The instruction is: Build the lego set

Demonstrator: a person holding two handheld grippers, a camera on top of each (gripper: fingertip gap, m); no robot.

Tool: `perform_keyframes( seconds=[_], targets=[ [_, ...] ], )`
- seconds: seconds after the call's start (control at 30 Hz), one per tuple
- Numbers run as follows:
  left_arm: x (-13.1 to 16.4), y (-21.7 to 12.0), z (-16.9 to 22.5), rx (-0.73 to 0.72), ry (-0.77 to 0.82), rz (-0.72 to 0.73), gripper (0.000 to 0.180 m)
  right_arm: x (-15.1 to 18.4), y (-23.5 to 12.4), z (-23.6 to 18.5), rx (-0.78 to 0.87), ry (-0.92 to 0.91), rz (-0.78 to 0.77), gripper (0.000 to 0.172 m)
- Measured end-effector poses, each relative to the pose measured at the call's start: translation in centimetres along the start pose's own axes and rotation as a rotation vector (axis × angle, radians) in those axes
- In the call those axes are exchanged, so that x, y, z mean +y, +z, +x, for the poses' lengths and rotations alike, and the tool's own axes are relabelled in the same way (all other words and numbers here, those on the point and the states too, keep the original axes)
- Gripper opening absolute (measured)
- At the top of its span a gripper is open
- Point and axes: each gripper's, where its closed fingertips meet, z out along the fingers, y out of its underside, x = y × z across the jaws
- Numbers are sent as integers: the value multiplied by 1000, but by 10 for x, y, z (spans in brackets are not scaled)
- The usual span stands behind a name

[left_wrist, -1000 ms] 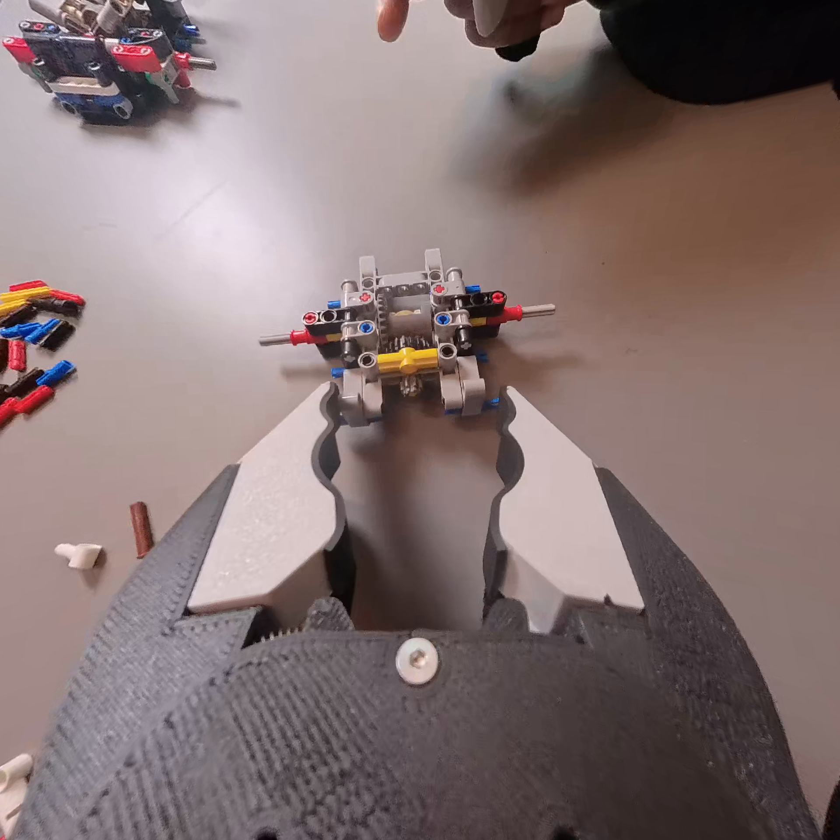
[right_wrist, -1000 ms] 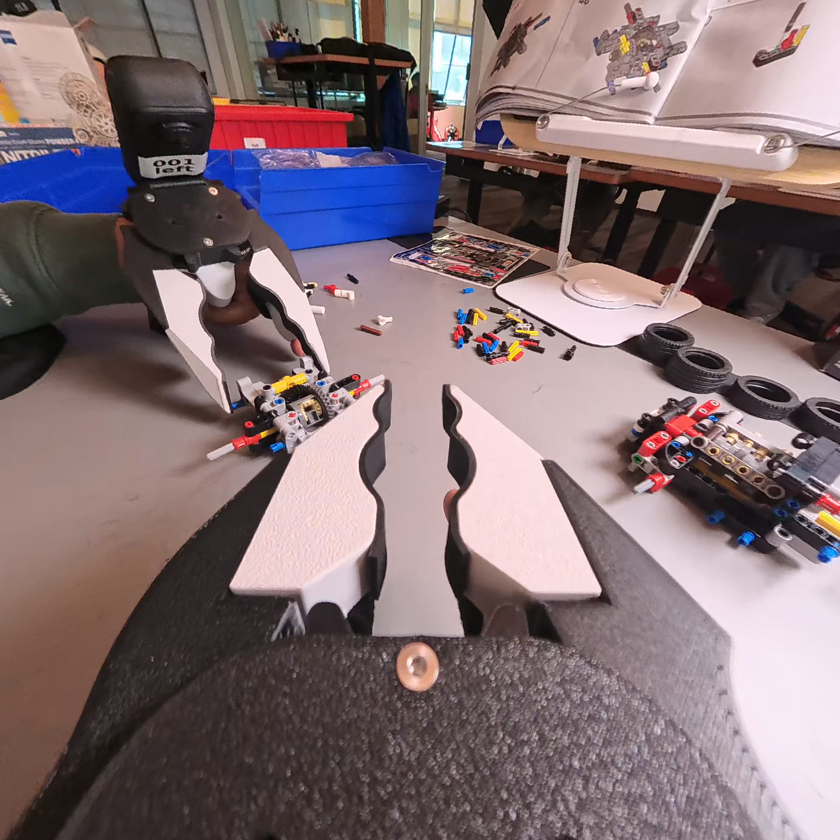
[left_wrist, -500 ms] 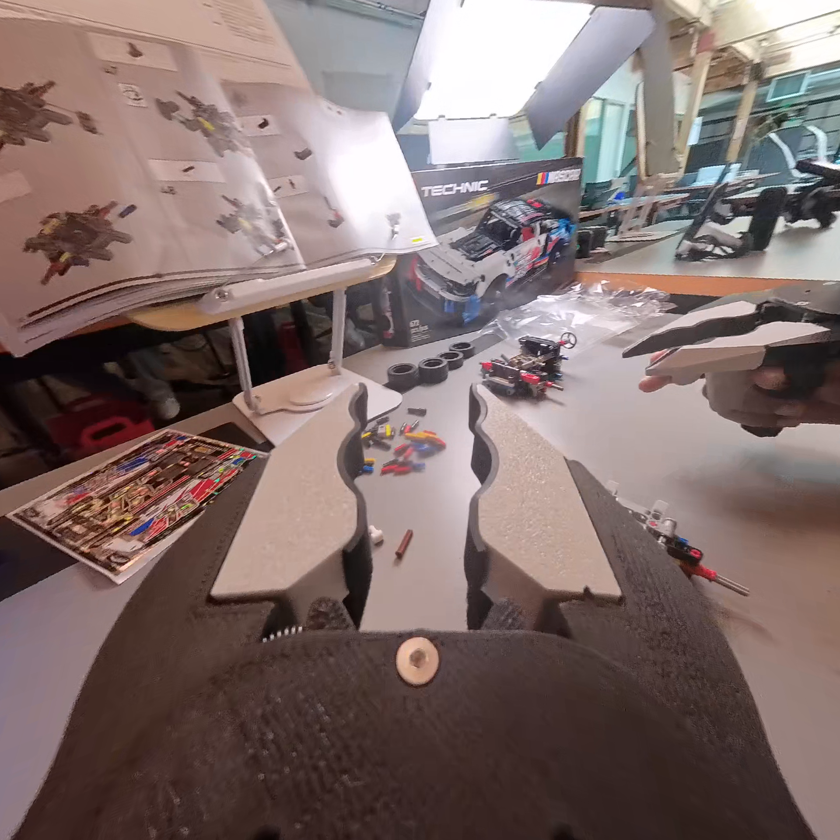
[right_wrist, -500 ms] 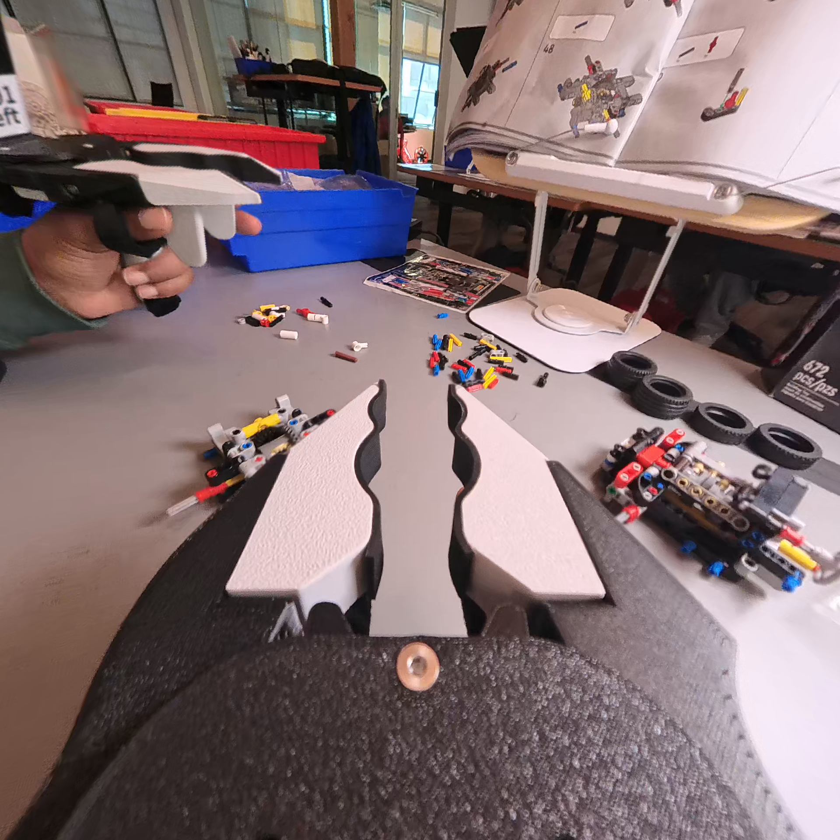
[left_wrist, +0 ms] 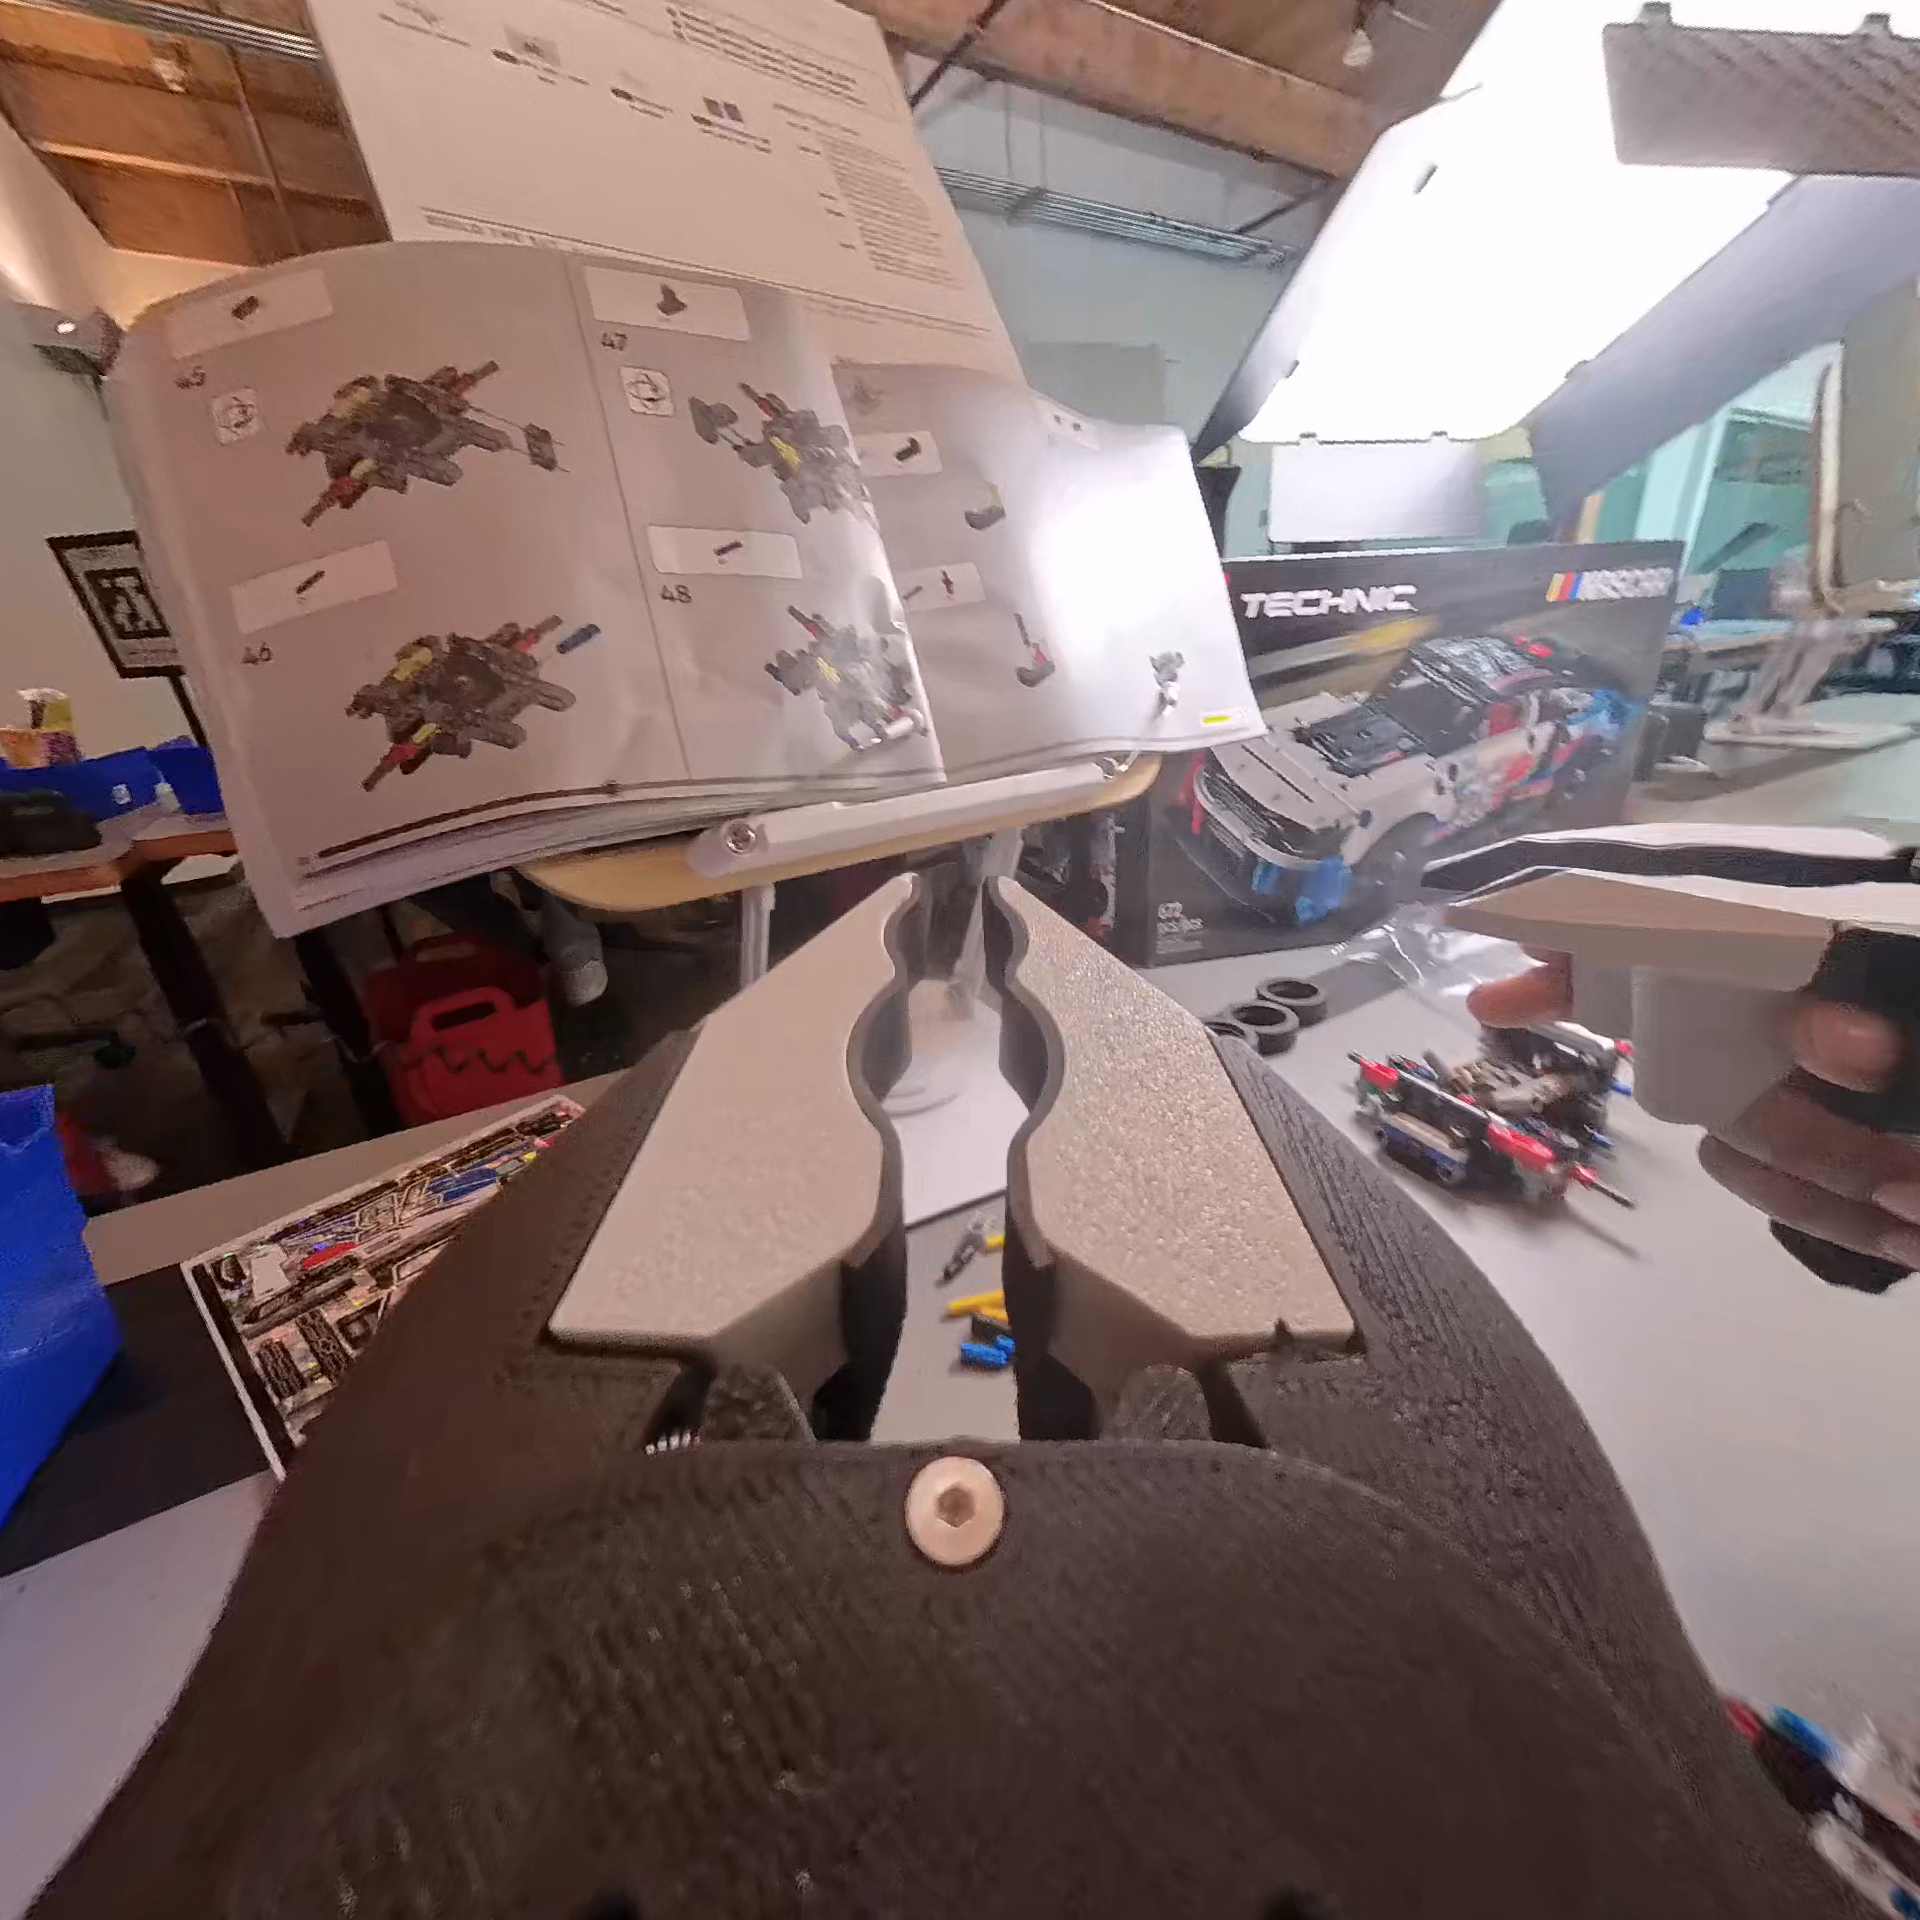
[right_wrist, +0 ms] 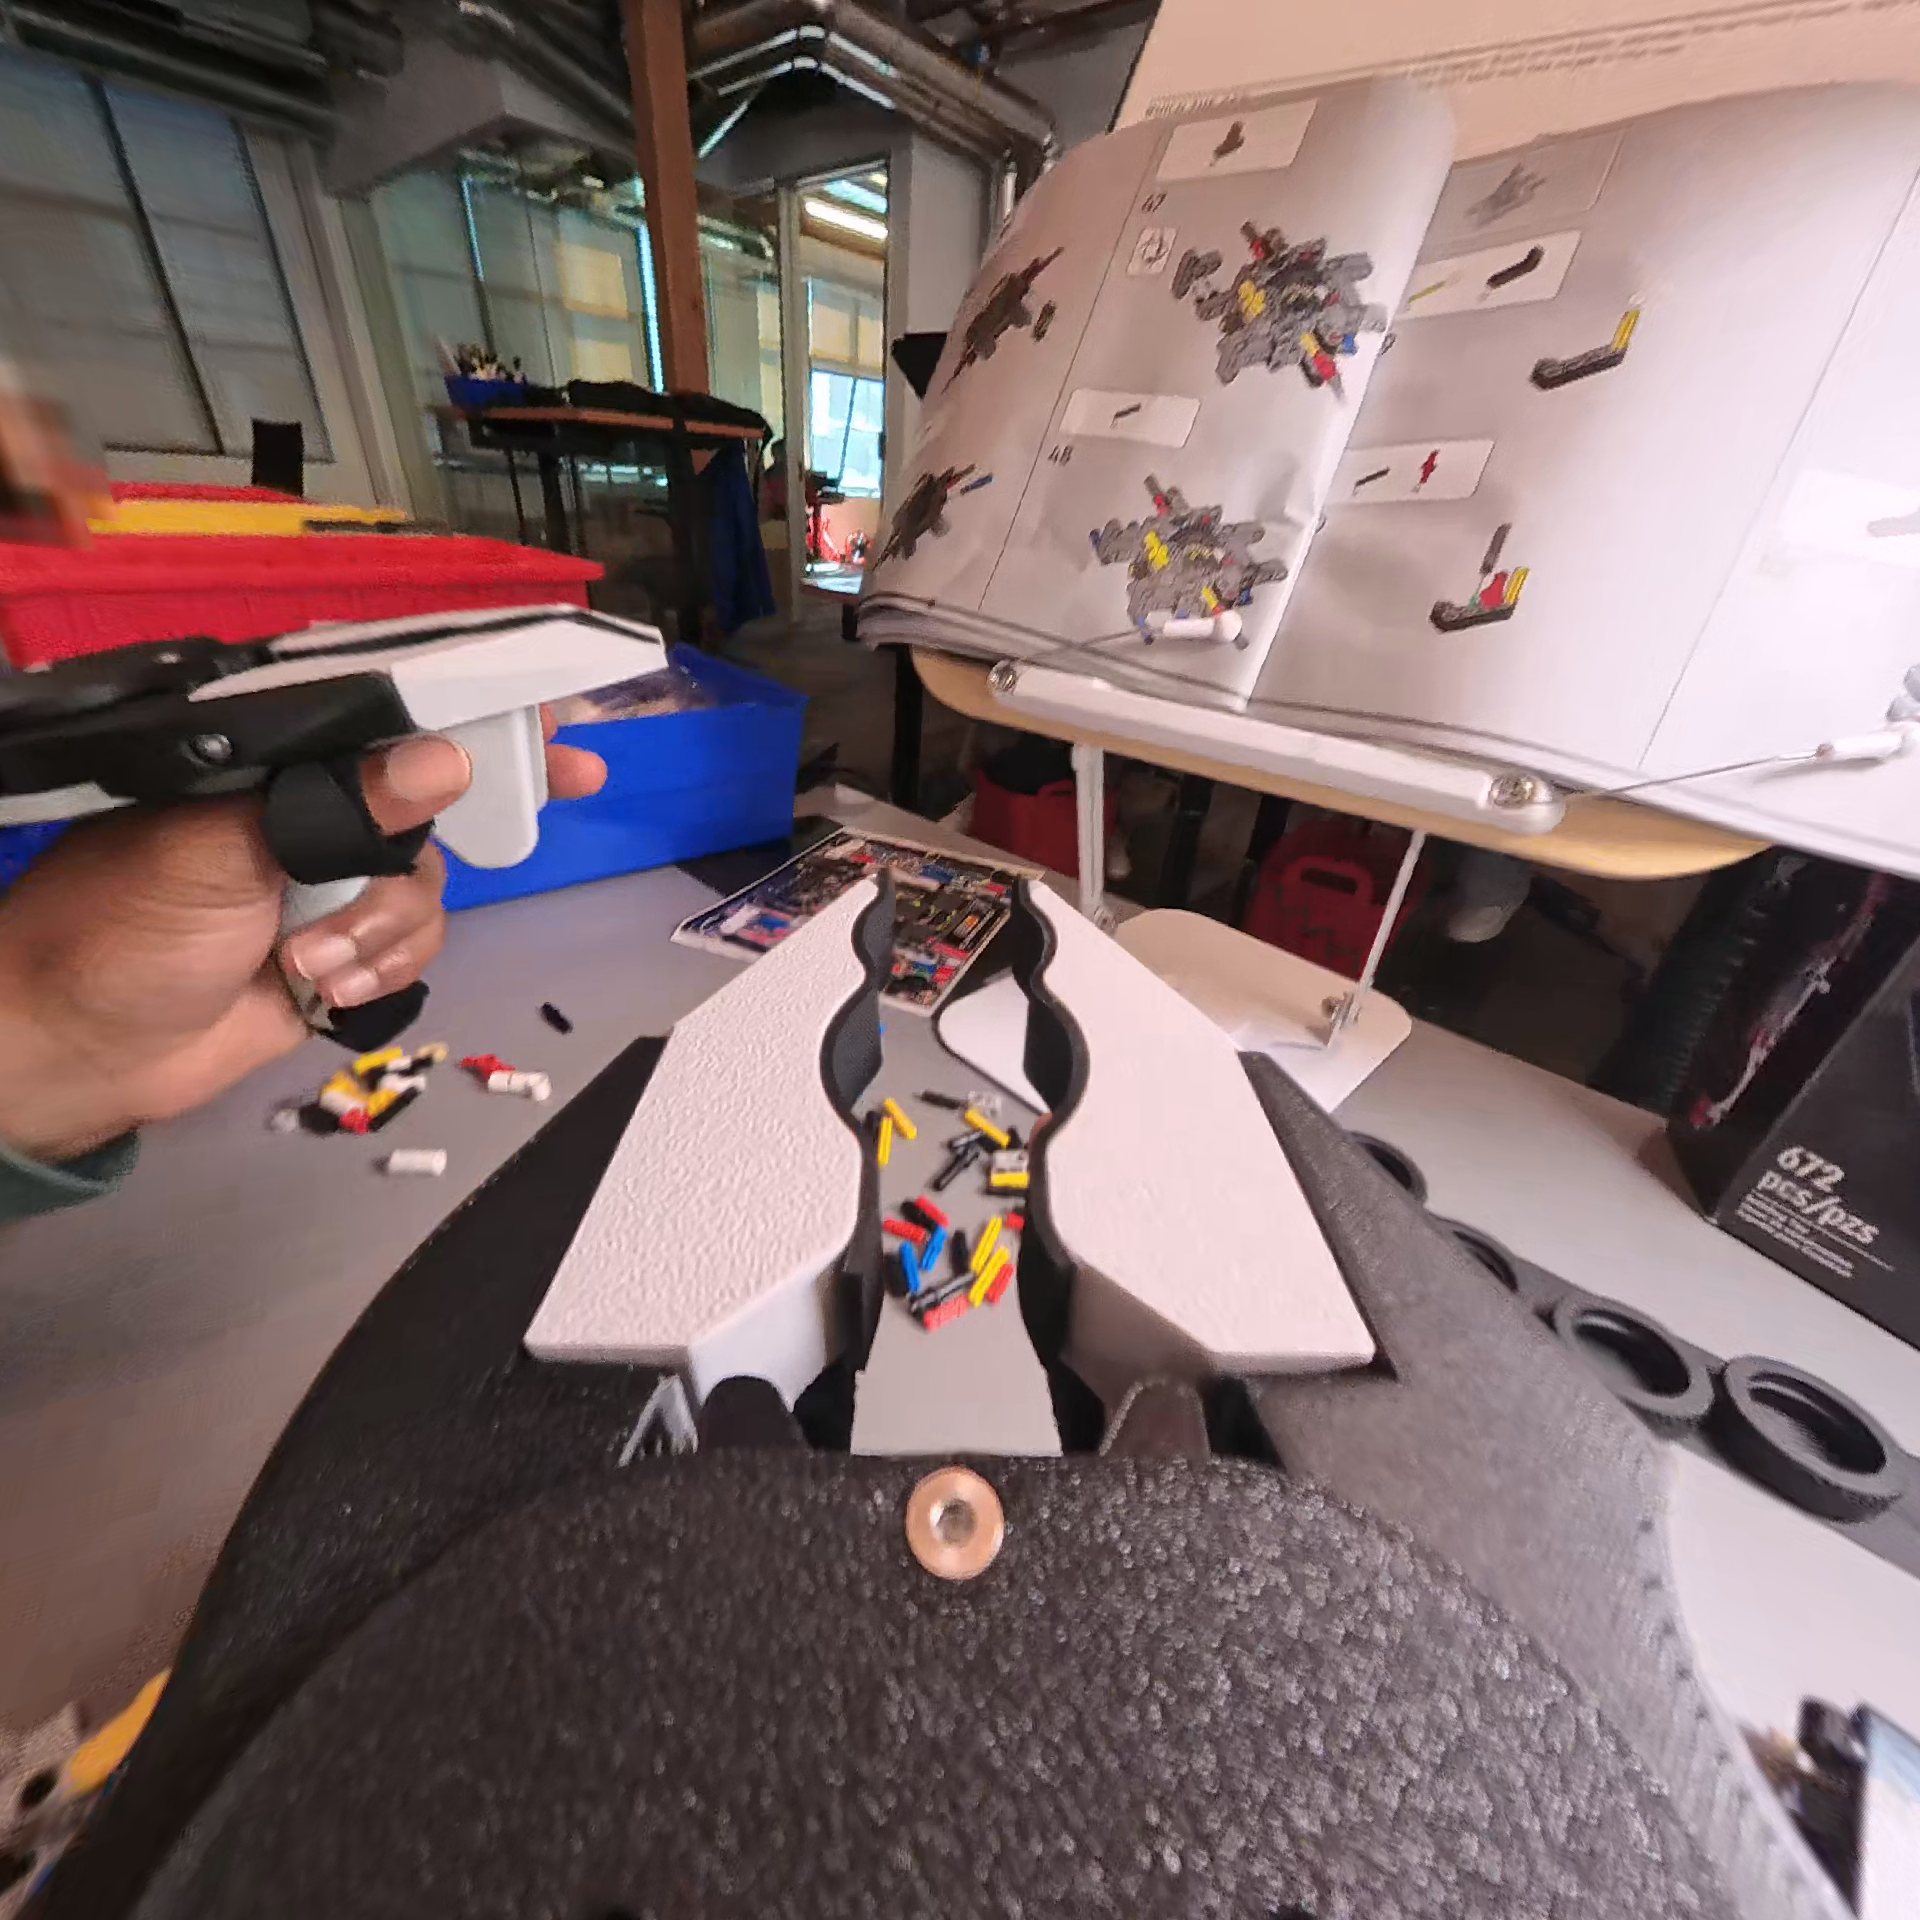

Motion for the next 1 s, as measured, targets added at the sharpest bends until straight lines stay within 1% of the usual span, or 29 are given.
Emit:
perform_keyframes(
  seconds=[0.07,0.13,0.2,0.3,0.37,0.43,0.57,0.6,0.67,0.73,0.9,0.93,1.0],
  targets=[
    [-1,11,-15,-31,-66,24,9,-10,11,11,23,25,29,20],
    [3,16,-25,-41,-91,31,9,-16,22,21,33,39,39,18],
    [17,16,-30,-36,-66,-4,9,-17,34,30,29,43,33,17],
    [42,13,-37,-28,-52,-63,10,-8,56,43,28,70,-14,17],
    [51,12,-41,-30,-58,-83,10,-6,73,53,42,65,-21,17],
    [54,12,-40,-18,-71,-89,11,-12,97,60,52,2,-29,17],
    [58,13,-31,13,-27,-105,11,-31,150,70,86,-214,-62,12],
    [59,12,-29,19,-11,-108,11,-31,162,76,110,-237,-92,10],
    [59,11,-27,27,6,-112,11,-22,178,85,136,-226,-165,7],
    [58,10,-28,28,3,-111,11,-11,181,94,193,-250,-224,0],
    [56,8,-33,22,-38,-103,11,-7,176,93,224,-240,-212,0],
    [57,8,-32,23,-44,-105,11,-7,175,94,227,-236,-209,0],
    [58,7,-31,23,-42,-107,11,-16,173,93,205,-215,-170,8]
  ],
)
